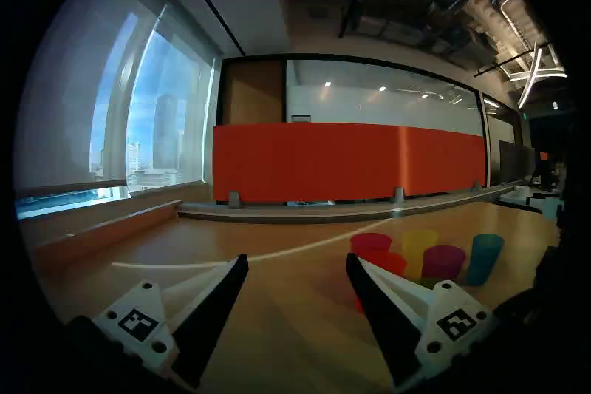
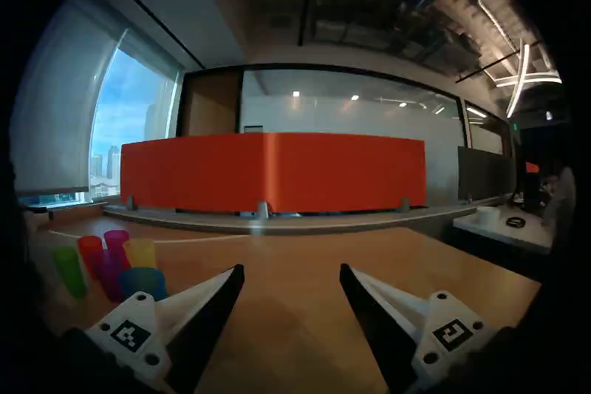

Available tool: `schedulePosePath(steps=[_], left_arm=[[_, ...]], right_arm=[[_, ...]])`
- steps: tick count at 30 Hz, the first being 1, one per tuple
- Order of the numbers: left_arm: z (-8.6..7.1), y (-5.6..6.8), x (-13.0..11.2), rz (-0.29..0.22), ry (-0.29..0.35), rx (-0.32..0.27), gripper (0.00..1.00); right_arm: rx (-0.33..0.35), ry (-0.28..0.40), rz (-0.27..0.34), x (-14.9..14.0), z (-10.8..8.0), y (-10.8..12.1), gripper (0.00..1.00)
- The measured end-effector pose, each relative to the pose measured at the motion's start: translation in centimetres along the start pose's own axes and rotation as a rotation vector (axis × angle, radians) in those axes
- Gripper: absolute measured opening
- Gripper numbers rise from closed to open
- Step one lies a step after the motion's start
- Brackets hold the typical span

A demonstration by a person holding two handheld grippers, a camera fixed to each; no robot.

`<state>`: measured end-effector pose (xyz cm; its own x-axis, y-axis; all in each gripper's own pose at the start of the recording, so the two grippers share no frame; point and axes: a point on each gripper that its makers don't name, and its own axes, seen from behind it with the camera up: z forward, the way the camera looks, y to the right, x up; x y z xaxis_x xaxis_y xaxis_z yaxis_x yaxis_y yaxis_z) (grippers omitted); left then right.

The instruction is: Pour water

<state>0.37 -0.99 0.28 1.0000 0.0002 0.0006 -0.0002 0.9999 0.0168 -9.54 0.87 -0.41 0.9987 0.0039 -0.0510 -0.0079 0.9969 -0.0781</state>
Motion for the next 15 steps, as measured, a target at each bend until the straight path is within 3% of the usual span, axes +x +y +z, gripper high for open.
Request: schedulePosePath(steps=[15], left_arm=[[0.00, 0.02, 0.02, 0.000, 0.000, 0.000, 0.98]], right_arm=[[0.000, 0.000, 0.001, 0.04, 0.00, 0.00, 1.00]])
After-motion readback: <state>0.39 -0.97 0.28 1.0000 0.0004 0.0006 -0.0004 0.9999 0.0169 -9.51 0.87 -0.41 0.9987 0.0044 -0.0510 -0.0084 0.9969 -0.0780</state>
